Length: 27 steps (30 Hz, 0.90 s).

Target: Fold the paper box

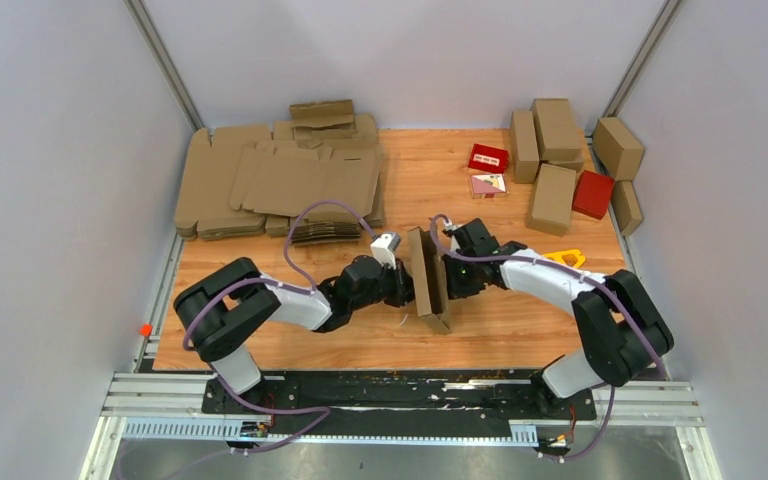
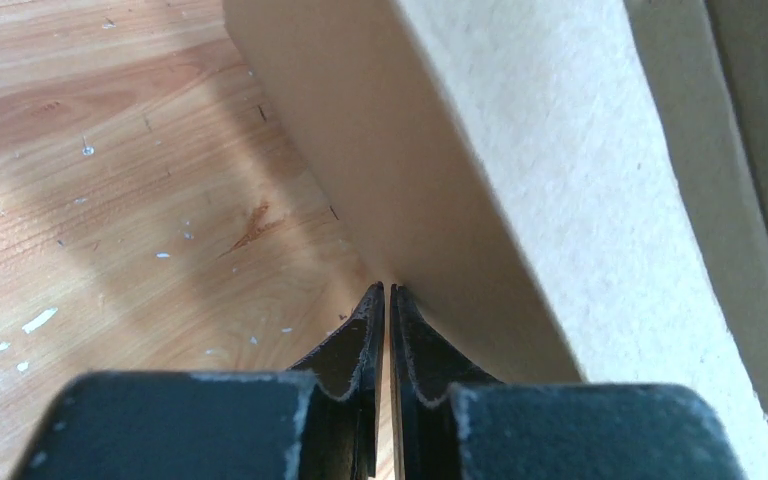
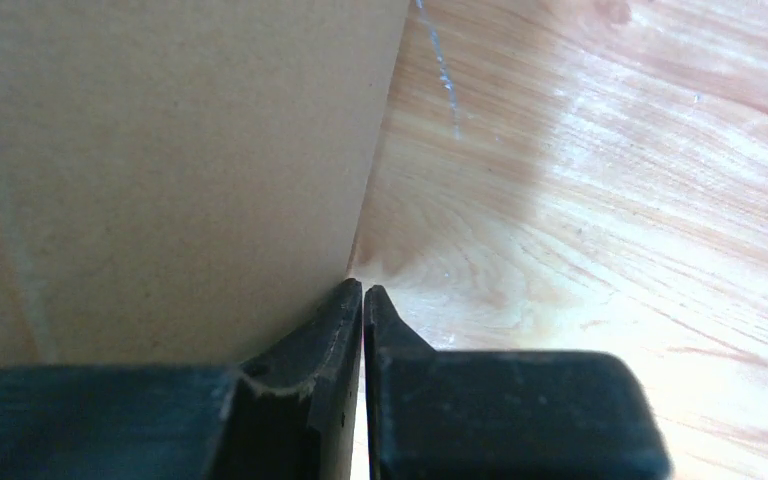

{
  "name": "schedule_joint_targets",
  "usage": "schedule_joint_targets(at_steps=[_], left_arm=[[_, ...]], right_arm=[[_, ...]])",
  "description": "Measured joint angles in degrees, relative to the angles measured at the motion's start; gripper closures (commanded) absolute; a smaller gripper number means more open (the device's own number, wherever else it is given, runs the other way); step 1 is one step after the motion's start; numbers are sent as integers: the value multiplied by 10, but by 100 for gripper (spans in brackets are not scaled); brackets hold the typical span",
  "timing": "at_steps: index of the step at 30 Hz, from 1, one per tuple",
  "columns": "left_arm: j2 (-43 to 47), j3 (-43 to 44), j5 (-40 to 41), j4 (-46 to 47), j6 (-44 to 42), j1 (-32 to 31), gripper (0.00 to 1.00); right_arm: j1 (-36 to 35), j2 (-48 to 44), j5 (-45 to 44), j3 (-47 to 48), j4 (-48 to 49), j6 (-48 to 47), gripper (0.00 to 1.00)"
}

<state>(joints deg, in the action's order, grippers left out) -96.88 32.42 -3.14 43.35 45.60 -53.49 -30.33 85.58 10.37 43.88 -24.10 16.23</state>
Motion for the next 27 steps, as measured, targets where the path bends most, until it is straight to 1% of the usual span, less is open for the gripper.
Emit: schedule_joint_targets(at_steps=[3,9,12,17,20,23,27], left_arm=[[21,2,-2,-32,-12,-2,89],[27,19,-9,-100,-29,-14,88],[37,23,-10,-134,-34,-17,88],[82,23,-10,-179,-38,-20,88],[94,29,-11,-209,-38,-22,88],[94,29,-10,-230,-37,-26,88],[102,29,-8,-251,-35,-28,86]], right_arm=[[-44,-1,-57,25,-28,-2,93],[-114,24,-151,75,-73,-3,91],[-125,27,-167,76,-86,-2,89],[-135,26,-174,73,-90,0,87],[-159,26,-189,68,-91,17,87],[-177,26,-205,66,-99,39,83],[-179,26,-192,53,-87,52,75]])
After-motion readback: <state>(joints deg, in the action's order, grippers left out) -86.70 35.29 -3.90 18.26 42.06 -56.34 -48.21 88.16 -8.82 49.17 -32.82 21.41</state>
